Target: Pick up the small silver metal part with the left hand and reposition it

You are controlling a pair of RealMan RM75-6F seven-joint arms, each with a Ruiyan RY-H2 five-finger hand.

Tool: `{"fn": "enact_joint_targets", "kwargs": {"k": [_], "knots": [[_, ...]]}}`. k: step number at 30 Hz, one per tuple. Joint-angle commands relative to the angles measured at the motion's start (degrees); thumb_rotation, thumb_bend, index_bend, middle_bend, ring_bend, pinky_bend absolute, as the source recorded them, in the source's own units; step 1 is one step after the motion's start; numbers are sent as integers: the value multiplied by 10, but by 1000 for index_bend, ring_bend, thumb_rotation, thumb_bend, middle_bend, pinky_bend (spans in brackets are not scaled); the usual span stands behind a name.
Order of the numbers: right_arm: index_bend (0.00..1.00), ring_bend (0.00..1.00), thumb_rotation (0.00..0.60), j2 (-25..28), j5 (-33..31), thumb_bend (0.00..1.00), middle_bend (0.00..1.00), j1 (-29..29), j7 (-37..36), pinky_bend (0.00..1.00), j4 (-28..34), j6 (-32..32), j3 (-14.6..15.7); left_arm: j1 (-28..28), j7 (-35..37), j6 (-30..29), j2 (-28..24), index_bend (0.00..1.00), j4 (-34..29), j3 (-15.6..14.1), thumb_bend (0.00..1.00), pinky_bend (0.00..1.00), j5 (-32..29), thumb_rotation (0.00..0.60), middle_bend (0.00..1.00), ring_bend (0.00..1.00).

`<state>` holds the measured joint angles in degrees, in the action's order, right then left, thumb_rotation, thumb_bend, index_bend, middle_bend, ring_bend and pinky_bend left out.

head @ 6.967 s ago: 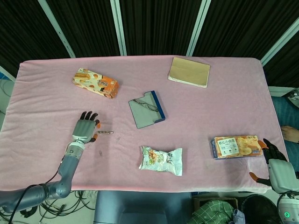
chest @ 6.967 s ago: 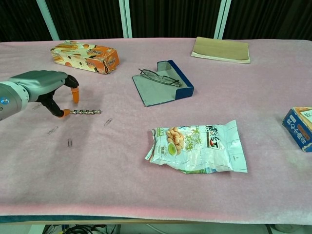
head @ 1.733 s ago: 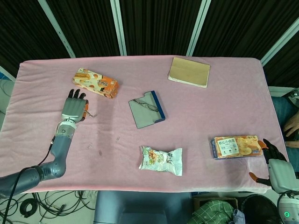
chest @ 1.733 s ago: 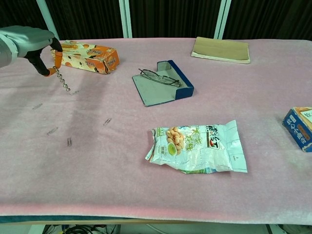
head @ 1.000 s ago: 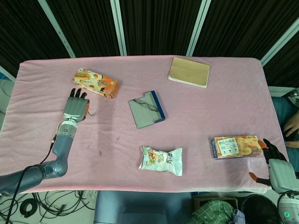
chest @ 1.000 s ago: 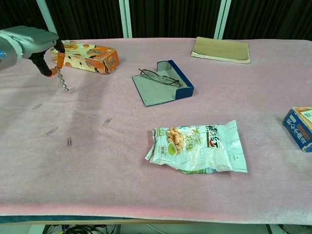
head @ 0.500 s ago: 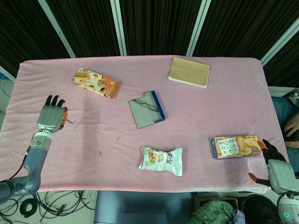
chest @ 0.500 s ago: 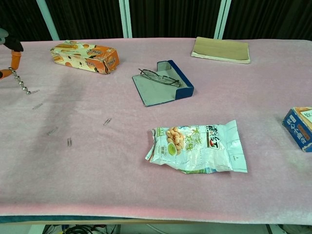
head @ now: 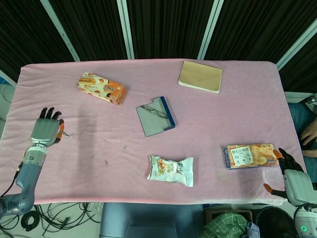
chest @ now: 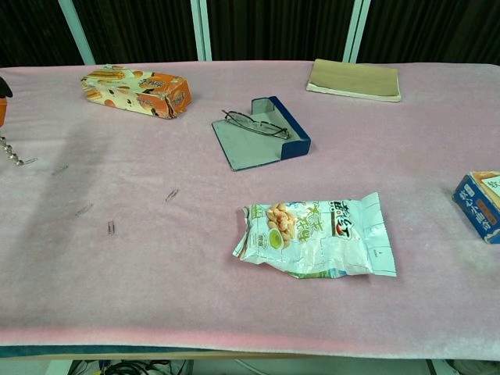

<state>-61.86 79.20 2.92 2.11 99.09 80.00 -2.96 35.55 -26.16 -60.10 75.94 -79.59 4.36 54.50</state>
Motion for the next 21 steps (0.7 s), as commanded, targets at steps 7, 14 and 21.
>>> {"fn": "enact_joint_targets", "kwargs": {"k": [7, 14, 21], "knots": [[0, 55, 600, 1, -2, 91, 0, 0, -2, 176, 0, -2, -1, 1, 30, 16, 36, 561, 37, 9, 427, 0, 23, 600, 177, 0], [0, 55, 600, 1, -3, 91, 0, 0, -2, 176, 0, -1, -1, 6, 24, 26, 61, 561, 62, 14, 427, 0, 26, 600, 177, 0], [0, 55, 600, 2, -3, 91, 0, 0, -5, 176, 0, -1, -2, 5, 29, 15, 58, 561, 51, 22, 427, 0, 40, 600, 177, 0]]}}
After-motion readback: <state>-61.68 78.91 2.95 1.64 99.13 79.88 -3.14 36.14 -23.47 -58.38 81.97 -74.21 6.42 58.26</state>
